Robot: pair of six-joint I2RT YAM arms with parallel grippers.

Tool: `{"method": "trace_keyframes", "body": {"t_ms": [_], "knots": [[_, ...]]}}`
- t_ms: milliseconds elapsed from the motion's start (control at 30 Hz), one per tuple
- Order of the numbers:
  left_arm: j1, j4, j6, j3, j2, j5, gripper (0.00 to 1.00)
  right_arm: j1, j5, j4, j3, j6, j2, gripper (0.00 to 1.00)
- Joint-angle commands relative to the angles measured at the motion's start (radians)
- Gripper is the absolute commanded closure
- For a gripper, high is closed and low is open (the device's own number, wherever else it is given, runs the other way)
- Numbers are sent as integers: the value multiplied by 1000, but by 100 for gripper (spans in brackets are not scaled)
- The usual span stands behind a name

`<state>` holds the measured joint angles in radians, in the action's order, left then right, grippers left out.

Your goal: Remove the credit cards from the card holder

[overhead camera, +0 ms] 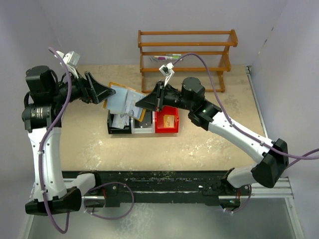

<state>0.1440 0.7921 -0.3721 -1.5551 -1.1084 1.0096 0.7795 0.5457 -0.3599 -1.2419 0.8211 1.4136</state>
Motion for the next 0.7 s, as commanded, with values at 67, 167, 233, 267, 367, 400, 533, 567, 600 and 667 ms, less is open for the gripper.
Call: {"method": "trace_keyframes", "body": {"t_ms": [67,167,233,267,367,400,533,567,600,667], "knots": [[6,-49,247,15,141,-281,19,0,-224,479,-146,-211,6,100],[6,-89,219,73,178,-93,22,5,-228,495,-181,-212,27,100],[5,-74,189,106,154,29,23,12,-214,486,-202,-206,43,100],[4,-59,181,125,136,82,24,17,-200,477,-210,-200,52,100],[-18,26,218,168,65,167,24,23,-114,398,-201,-168,71,100],[-26,58,243,173,42,192,24,23,-78,351,-185,-152,70,100],[-32,144,301,175,-24,266,24,23,46,205,-139,-107,77,100],[-32,149,302,174,-33,270,25,23,74,173,-133,-100,80,100],[-32,150,300,173,-38,278,25,23,108,144,-122,-90,83,100],[-32,146,292,176,-43,292,27,23,169,60,-90,-50,81,100]]}}
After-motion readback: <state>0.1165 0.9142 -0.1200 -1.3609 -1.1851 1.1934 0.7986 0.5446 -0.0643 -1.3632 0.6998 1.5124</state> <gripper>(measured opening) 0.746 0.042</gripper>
